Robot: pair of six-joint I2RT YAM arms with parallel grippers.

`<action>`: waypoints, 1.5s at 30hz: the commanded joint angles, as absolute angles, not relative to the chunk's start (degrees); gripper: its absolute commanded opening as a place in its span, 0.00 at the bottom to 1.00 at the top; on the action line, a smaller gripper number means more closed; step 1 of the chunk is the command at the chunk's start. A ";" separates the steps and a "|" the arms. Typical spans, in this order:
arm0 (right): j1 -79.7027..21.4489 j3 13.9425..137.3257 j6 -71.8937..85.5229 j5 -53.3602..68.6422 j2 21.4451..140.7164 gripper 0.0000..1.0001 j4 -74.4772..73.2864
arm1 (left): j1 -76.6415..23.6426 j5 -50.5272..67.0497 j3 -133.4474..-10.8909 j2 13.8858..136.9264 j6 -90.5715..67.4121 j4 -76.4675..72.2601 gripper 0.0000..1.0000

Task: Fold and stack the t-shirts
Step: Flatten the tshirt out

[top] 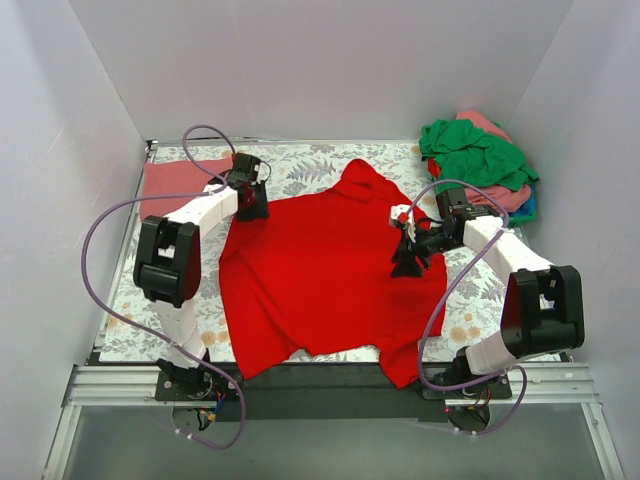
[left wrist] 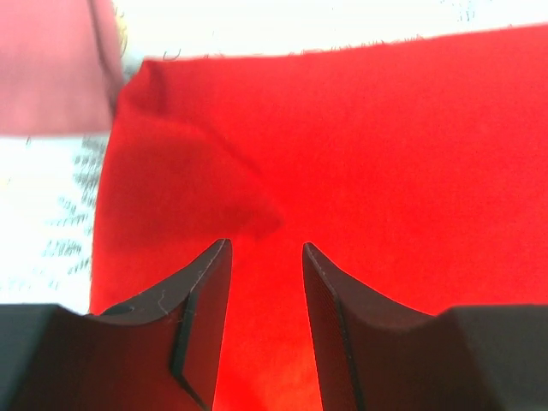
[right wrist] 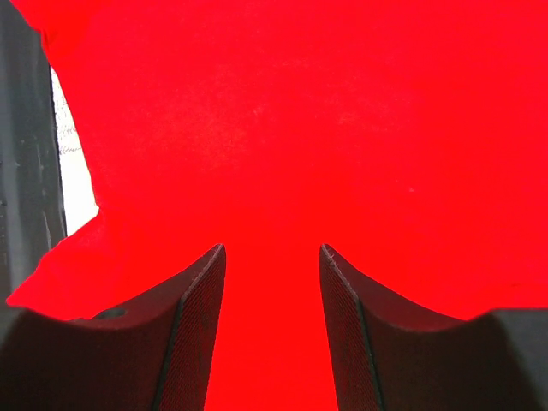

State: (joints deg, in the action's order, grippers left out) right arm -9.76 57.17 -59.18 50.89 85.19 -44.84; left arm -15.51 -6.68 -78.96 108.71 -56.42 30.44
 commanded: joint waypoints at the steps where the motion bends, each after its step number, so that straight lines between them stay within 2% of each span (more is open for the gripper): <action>1: -9.49 56.60 -60.29 53.44 85.69 0.54 -44.21 | -15.12 -8.17 -83.58 111.44 -55.19 30.58 0.37; 14: -9.58 56.34 -60.38 53.35 85.96 0.54 -44.12 | -15.12 -10.37 -88.15 117.69 -55.81 34.10 0.33; 18: -9.58 56.34 -60.38 53.44 85.96 0.54 -44.12 | -15.12 -10.37 -88.24 117.95 -55.81 34.36 0.24; 23: -9.58 56.34 -60.38 53.53 85.87 0.54 -44.21 | -15.12 -11.34 -88.15 116.90 -55.63 34.37 0.07; 27: -9.49 56.34 -60.38 53.44 85.87 0.53 -44.21 | -15.12 -14.40 -87.45 114.18 -54.67 33.67 0.00; 35: -9.58 56.25 -60.38 53.53 85.25 0.53 -44.30 | -10.03 -19.07 -85.61 109.25 -54.49 32.25 0.00; 41: -9.58 56.25 -60.38 53.53 84.82 0.53 -44.30 | -3.61 -18.90 -88.76 110.73 -55.72 32.86 0.00; 42: -9.49 56.16 -60.47 53.53 84.73 0.53 -44.30 | -2.39 -18.72 -89.81 111.26 -55.90 33.13 0.02; 44: -9.58 56.16 -60.47 53.44 84.55 0.53 -44.30 | -1.59 -18.37 -91.22 112.41 -56.34 34.01 0.19; 45: -9.49 56.16 -60.47 53.35 84.46 0.53 -44.38 | -0.97 -18.63 -91.67 113.11 -56.60 34.88 0.24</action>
